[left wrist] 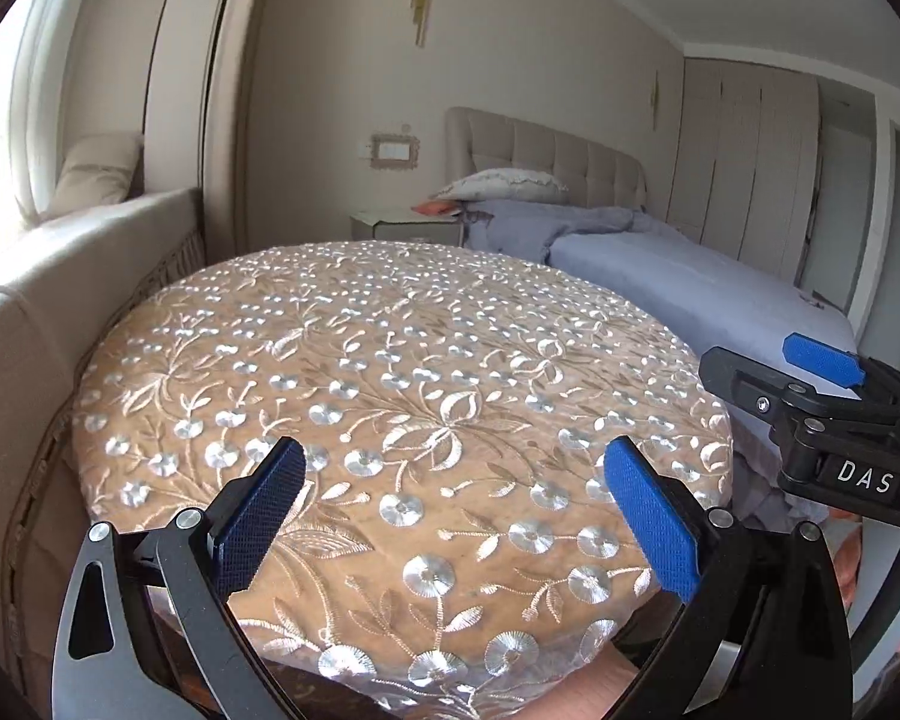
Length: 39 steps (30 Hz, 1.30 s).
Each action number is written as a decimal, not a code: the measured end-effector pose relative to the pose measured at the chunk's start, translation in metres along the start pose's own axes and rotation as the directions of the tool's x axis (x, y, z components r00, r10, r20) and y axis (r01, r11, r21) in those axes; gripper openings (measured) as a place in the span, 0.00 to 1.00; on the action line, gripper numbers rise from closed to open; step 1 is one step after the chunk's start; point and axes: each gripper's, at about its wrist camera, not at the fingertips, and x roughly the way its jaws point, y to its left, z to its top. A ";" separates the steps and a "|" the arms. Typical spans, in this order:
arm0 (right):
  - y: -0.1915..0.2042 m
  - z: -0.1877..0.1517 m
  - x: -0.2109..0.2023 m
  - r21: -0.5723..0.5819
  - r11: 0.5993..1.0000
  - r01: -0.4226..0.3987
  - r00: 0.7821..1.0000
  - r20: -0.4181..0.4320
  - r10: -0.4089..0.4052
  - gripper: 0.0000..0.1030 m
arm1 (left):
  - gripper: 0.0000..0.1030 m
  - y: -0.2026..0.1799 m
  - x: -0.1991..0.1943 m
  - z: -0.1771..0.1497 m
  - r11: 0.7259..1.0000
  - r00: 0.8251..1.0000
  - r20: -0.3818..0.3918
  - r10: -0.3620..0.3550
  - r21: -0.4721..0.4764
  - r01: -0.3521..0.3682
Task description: Collect trash
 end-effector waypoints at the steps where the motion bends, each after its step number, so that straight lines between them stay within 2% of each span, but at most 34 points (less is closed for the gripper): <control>1: 0.003 0.000 0.000 -0.007 1.000 0.000 1.000 -0.002 0.000 0.96 | 0.95 0.002 -0.003 0.000 1.000 1.000 0.006 -0.003 -0.005 0.003; 9: 0.027 0.000 -0.014 -0.049 0.999 0.011 1.000 0.012 -0.010 0.96 | 0.95 0.013 -0.023 -0.003 1.000 0.999 0.042 0.018 -0.011 -0.017; 16: 0.035 0.000 -0.033 -0.041 0.998 0.050 0.998 0.039 -0.048 0.96 | 0.95 0.026 -0.043 -0.004 0.999 0.996 0.083 -0.012 -0.047 0.016; 23: 0.039 0.003 -0.040 -0.062 0.995 0.078 0.996 0.048 -0.075 0.96 | 0.95 0.035 -0.055 0.002 0.998 0.992 0.124 0.009 -0.069 0.000; 39: 0.044 0.001 -0.052 -0.066 0.995 0.071 0.995 0.072 -0.066 0.96 | 0.95 0.026 -0.065 0.006 0.999 0.987 0.163 0.002 -0.047 0.006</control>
